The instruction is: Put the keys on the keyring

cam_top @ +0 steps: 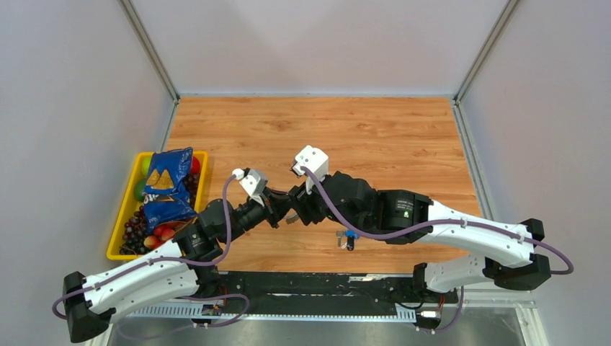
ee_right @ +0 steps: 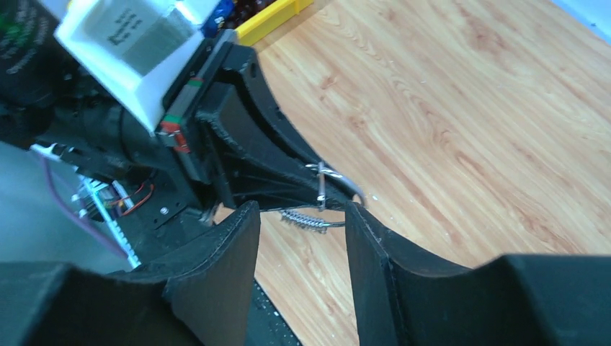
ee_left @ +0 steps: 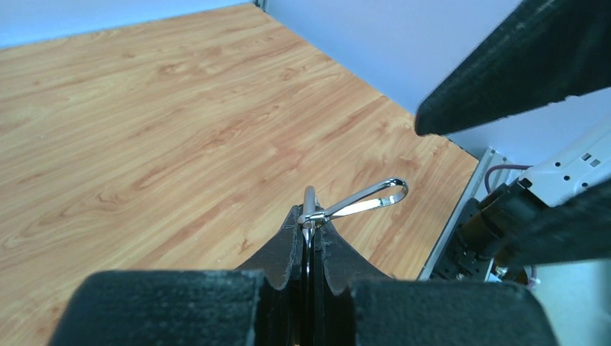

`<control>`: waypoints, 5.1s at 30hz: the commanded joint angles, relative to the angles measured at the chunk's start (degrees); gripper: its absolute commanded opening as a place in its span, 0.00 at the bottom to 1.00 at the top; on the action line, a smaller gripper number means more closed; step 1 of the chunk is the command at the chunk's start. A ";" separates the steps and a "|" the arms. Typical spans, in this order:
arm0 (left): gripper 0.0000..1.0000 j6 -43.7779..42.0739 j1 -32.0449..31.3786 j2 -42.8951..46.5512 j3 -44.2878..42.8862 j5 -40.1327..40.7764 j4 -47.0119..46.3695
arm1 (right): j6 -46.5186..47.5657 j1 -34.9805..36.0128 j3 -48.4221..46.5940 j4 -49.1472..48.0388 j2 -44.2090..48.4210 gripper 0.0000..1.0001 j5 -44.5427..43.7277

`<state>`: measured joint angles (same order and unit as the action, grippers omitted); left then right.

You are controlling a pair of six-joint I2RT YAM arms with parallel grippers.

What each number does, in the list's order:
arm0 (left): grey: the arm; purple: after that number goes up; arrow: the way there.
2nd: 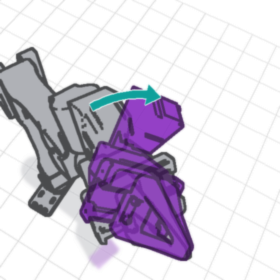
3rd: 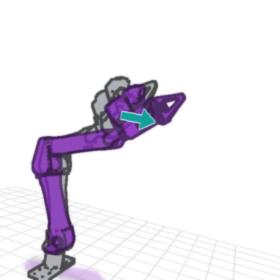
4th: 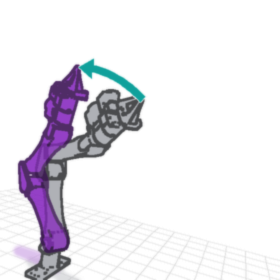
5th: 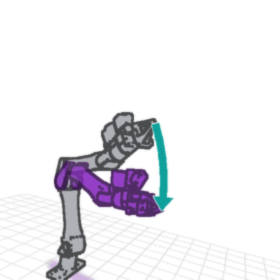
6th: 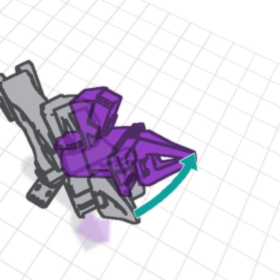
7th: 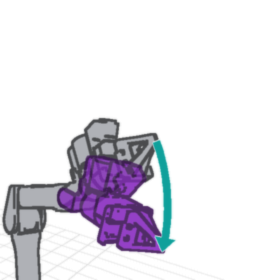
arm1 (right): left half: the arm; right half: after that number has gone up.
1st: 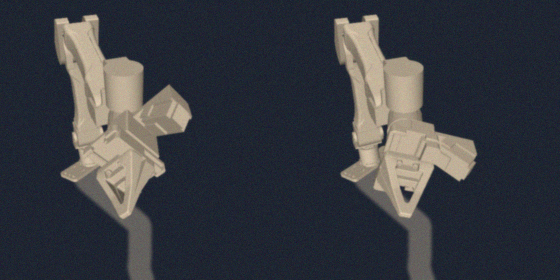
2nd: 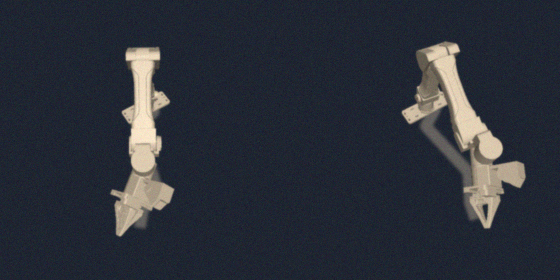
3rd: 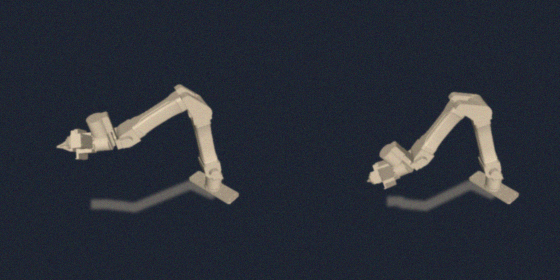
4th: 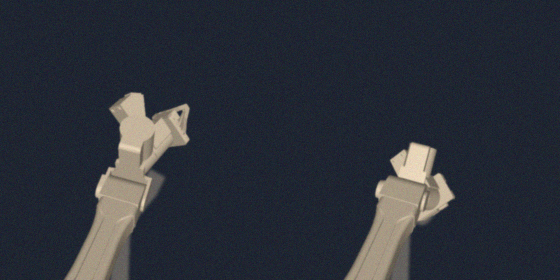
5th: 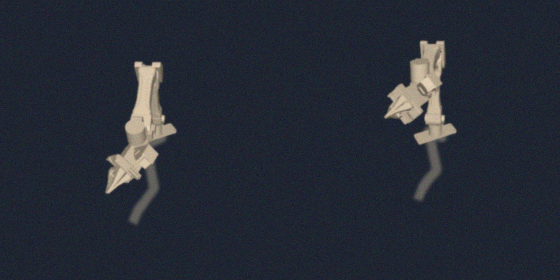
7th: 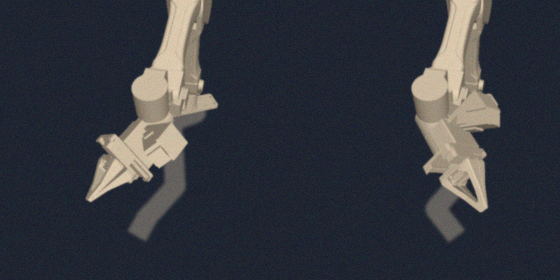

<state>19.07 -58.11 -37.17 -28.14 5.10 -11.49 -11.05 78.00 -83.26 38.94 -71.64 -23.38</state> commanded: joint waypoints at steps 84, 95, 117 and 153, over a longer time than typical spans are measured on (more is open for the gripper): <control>0.63 -4.24 -0.18 13.83 -6.26 -8.32 17.23 | -8.58 1.75 -25.58 19.46 -13.69 0.00 1.78; 0.62 -9.13 -0.23 17.61 -5.02 -9.41 13.56 | -13.03 -2.03 -33.50 29.35 -18.73 0.00 9.57; 0.54 -16.14 -0.21 14.62 2.21 -6.49 0.05 | -14.94 -11.14 -38.07 32.17 -22.73 0.00 18.39; 0.42 -25.53 -0.27 10.61 7.15 -6.19 -12.10 | -13.56 -14.25 -42.00 35.08 -26.72 0.00 25.48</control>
<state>-5.93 -58.15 -27.09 -20.73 -0.19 -22.52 -24.95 64.03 -122.69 74.11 -98.28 1.56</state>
